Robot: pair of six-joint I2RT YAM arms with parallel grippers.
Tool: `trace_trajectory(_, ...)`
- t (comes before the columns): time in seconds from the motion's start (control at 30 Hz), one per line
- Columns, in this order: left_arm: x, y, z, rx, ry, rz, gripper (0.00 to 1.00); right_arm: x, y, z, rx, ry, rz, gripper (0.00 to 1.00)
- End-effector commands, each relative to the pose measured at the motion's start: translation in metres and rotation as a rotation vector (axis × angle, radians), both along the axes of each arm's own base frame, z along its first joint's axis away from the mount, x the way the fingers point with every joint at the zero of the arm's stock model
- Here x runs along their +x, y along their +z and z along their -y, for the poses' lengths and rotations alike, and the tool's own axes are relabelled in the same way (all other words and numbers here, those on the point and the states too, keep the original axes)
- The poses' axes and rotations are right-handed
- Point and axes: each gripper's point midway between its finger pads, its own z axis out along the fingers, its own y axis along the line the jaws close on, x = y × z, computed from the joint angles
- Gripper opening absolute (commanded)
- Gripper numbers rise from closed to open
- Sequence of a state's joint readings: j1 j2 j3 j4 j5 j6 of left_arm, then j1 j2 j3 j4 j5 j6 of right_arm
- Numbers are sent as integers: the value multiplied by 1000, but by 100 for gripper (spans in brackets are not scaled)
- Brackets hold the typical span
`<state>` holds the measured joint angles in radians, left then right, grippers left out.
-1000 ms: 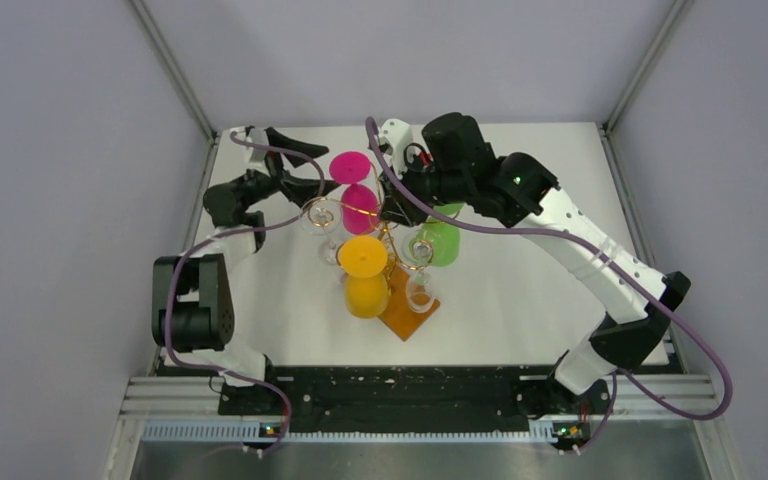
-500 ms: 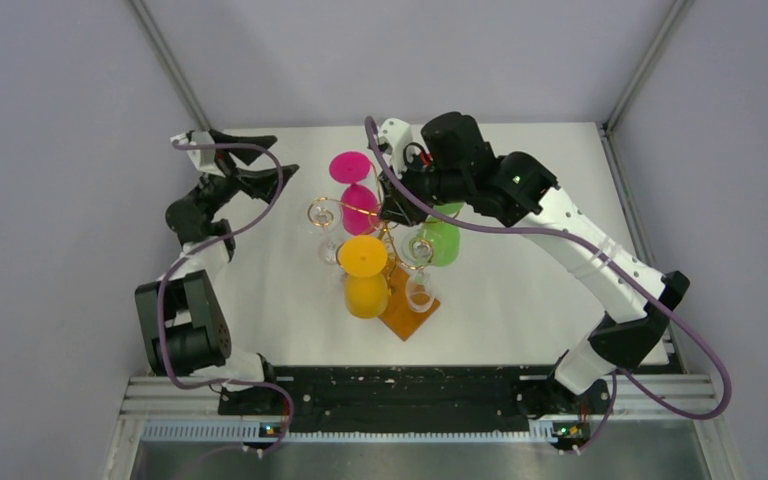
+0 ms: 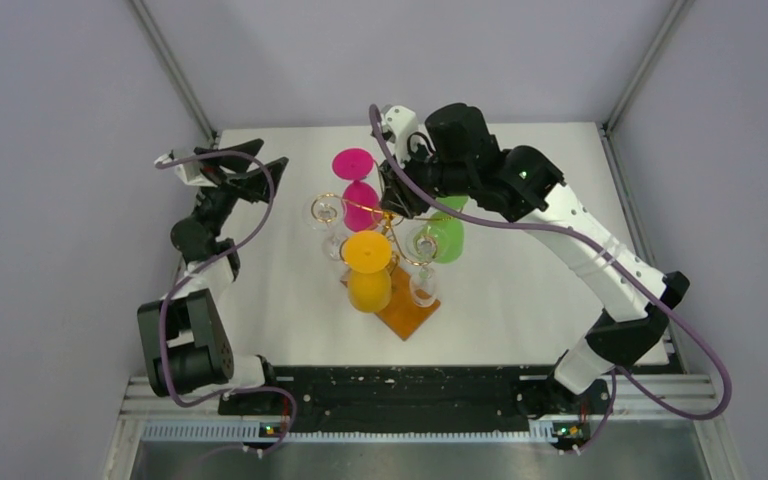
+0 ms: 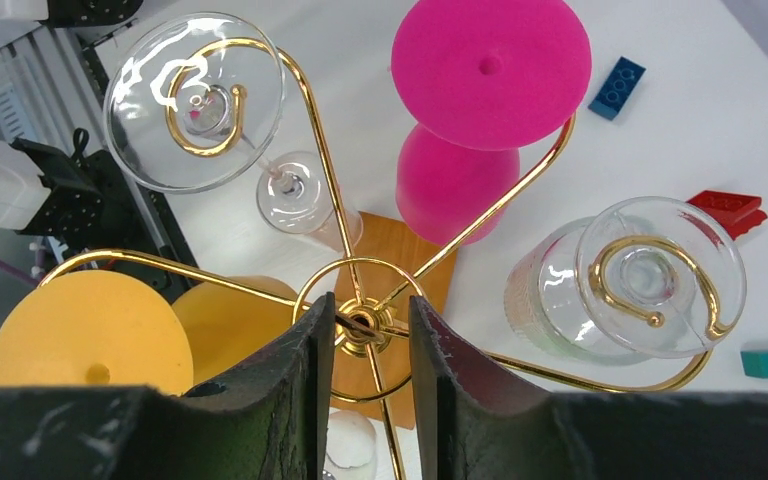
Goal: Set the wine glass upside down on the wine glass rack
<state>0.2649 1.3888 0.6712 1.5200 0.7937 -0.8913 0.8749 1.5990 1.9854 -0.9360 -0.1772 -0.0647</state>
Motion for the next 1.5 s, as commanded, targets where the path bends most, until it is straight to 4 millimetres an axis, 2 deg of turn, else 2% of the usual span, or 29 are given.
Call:
trace_trajectory(0.0,-17,24,1,9,20,124,97,8,28,-4,79,-22,55,32)
trace_trajectory(0.27,-18,23,1,-6,11,109,97,3,26,-9,86,0,40,32)
trace_trajectory(0.57,-6,25,-14,-164,32,49,99,-7,40,-17,150,52,40,33)
trace_trajectory(0.67,-6,30,-17,-213,28,38,99,-10,60,-17,219,57,81,38)
trace_trajectory(0.8,-5,29,-23,-281,33,-24,99,-8,103,-2,382,-15,204,47)
trace_trajectory(0.87,1,23,-28,-298,69,-94,99,1,113,15,430,-122,256,54)
trace_trajectory(1.0,6,9,-49,-307,249,-204,99,27,126,65,452,-365,310,56)
trace_trajectory(1.13,6,-5,-79,-293,491,-365,99,52,116,126,482,-548,251,57)
trace_trajectory(1.2,3,-8,-87,-242,569,-437,99,65,109,171,515,-662,233,59)
trace_trajectory(1.33,0,-17,-89,-91,613,-574,99,70,69,229,494,-811,221,64)
trace_trajectory(1.47,-14,-26,-85,-23,620,-648,99,61,24,266,455,-913,200,65)
